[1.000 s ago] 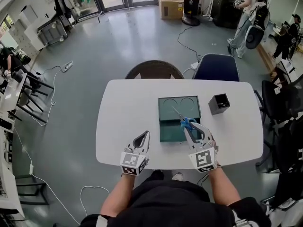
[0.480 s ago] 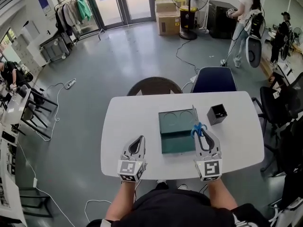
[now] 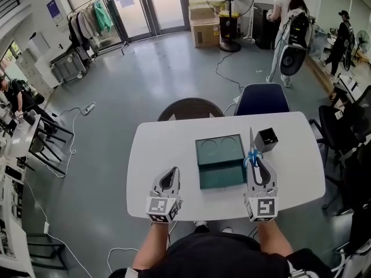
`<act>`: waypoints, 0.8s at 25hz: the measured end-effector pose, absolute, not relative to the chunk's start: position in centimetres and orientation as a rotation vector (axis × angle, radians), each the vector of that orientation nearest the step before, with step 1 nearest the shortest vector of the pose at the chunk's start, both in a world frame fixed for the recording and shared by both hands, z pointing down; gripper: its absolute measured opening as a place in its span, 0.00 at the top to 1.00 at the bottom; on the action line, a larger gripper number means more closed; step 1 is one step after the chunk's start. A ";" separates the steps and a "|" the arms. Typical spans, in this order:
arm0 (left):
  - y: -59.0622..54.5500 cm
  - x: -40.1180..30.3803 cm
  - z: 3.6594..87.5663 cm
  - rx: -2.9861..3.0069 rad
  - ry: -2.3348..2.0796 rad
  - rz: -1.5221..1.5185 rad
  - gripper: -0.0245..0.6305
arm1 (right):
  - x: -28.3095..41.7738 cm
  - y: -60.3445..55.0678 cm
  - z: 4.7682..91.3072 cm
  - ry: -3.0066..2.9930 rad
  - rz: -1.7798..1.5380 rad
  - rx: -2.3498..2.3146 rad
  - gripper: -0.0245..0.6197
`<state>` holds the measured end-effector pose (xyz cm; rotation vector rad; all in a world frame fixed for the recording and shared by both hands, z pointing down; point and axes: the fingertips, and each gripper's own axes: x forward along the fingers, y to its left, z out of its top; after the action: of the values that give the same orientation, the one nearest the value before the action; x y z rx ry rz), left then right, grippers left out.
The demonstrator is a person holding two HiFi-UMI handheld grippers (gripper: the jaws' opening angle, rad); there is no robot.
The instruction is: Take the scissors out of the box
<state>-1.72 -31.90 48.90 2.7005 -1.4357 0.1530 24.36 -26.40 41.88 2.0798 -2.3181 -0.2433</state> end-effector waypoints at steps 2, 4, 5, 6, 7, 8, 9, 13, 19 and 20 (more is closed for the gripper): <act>-31.8 -1.8 48.9 2.693 -1.438 0.150 0.95 | 24.3 -26.3 41.8 -2.317 -0.249 2.074 0.82; -31.7 -1.8 48.6 2.683 -1.446 0.150 0.95 | 24.3 -26.2 41.6 -2.313 -0.257 2.073 0.82; -31.6 -1.7 48.5 2.680 -1.449 0.150 0.95 | 24.3 -26.2 41.6 -2.307 -0.261 2.068 0.82; -31.5 -1.7 48.4 2.676 -1.452 0.151 0.95 | 24.3 -26.2 41.6 -2.303 -0.268 2.064 0.82; -31.4 -1.7 48.3 2.673 -1.455 0.154 0.95 | 24.2 -26.1 41.7 -2.299 -0.276 2.059 0.82; -31.3 -1.7 48.4 2.671 -1.455 0.156 0.95 | 24.2 -26.0 41.7 -2.296 -0.283 2.056 0.82; -31.3 -1.6 48.4 2.672 -1.455 0.158 0.95 | 24.2 -26.0 41.7 -2.294 -0.284 2.053 0.82; -31.0 -1.5 48.2 2.671 -1.452 0.162 0.95 | 24.0 -25.8 41.8 -2.293 -0.248 2.035 0.82; -30.8 -1.2 49.5 2.681 -1.424 0.167 0.95 | 24.1 -26.0 41.9 -2.314 -0.275 2.031 0.82; -30.8 -1.2 49.6 2.682 -1.419 0.166 0.95 | 24.0 -26.0 42.0 -2.312 -0.268 2.023 0.82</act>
<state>-1.17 -30.82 49.63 2.6825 -1.4188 0.1664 24.01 -26.01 42.01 2.0232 -2.3115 -0.2678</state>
